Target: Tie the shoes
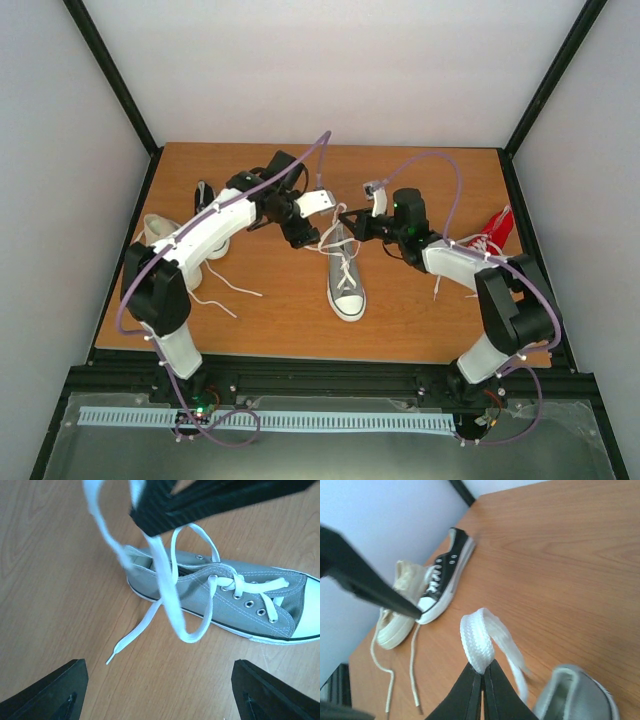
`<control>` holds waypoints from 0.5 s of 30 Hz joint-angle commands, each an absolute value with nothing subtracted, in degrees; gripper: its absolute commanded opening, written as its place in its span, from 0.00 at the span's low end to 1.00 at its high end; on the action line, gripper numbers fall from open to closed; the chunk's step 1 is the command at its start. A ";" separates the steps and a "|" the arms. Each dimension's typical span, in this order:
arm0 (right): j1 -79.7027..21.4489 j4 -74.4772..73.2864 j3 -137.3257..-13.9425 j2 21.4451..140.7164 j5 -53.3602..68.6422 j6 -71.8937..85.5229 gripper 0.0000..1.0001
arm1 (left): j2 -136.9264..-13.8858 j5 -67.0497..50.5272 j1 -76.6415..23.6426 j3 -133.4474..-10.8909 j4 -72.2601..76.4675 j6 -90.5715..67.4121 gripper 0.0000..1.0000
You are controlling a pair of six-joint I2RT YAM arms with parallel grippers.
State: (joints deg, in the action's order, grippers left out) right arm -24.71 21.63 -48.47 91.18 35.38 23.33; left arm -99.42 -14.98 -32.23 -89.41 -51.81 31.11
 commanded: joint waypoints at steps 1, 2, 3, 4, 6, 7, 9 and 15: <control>-22.83 20.28 -49.15 93.94 30.27 26.64 0.03 | -104.26 -16.62 -33.71 -90.55 -53.29 34.20 0.80; -22.32 20.11 -49.35 94.62 29.73 27.12 0.03 | -105.64 -16.39 -34.07 -91.46 -53.29 34.07 0.80; -21.86 19.96 -49.47 94.99 29.24 27.52 0.03 | -107.19 -16.32 -34.24 -92.74 -53.54 34.02 0.79; -21.46 19.81 -49.55 95.14 28.68 27.73 0.03 | -108.64 -16.65 -34.35 -94.25 -54.09 34.01 0.79; -20.76 19.25 -49.76 95.24 27.37 27.74 0.03 | -110.92 -17.31 -34.36 -96.86 -54.64 33.84 0.80; -20.26 18.97 -49.75 95.27 26.92 27.69 0.03 | -111.81 -18.03 -34.37 -98.01 -54.49 33.84 0.81; -19.33 18.15 -49.79 95.26 26.54 27.67 0.03 | -113.57 -18.63 -34.57 -99.36 -53.77 33.56 0.84; -17.74 16.40 -49.91 95.46 27.05 26.62 0.03 | -119.19 -18.42 -35.16 -102.96 -51.96 31.44 0.74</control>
State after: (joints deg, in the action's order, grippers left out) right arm -18.52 17.56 -48.49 95.09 27.70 27.09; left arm -116.44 -17.23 -34.63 -98.61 -53.06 32.62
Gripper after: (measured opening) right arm 0.030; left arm 0.815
